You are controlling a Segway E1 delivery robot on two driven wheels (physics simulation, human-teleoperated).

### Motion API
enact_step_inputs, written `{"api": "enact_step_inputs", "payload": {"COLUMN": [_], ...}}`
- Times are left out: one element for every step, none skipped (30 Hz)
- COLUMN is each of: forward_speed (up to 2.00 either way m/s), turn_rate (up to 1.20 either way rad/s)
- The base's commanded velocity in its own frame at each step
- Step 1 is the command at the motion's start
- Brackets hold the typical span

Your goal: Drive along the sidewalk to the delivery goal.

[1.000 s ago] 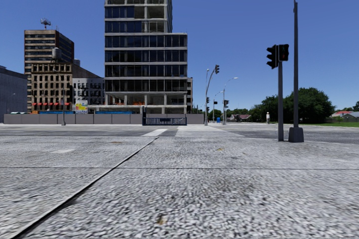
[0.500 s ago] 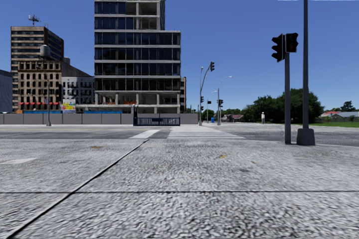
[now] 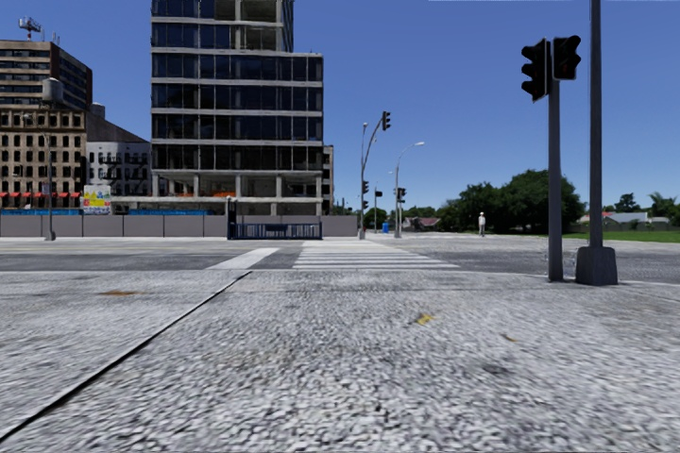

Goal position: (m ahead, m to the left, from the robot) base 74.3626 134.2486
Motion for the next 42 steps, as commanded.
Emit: {"api": "enact_step_inputs", "payload": {"forward_speed": [2.00, 2.00, 2.00, 2.00, 2.00, 2.00, 2.00, 2.00, 2.00, 2.00, 2.00, 2.00, 2.00, 2.00, 2.00, 2.00, 2.00, 2.00, 2.00, 2.00, 2.00, 2.00, 2.00, 2.00, 2.00, 2.00, 2.00, 2.00, 2.00, 2.00, 2.00, 2.00, 2.00, 2.00, 2.00, 2.00, 2.00, 2.00, 2.00, 2.00, 2.00, 2.00], "turn_rate": [-0.15, -0.07, -0.04, 0.00, 0.00, 0.00, 0.00, 0.00, 0.00, 0.00, 0.00, 0.00, 0.00, 0.00, 0.00, 0.00, 0.00, 0.00, 0.00, 0.00, 0.00, 0.00, -0.05, -0.09, -0.20, -0.19, -0.19, -0.10, 0.00, 0.00, 0.00, 0.00, 0.00, 0.00, 0.00, 0.00, 0.00, 0.00, 0.00, 0.00, 0.00, 0.00]}}
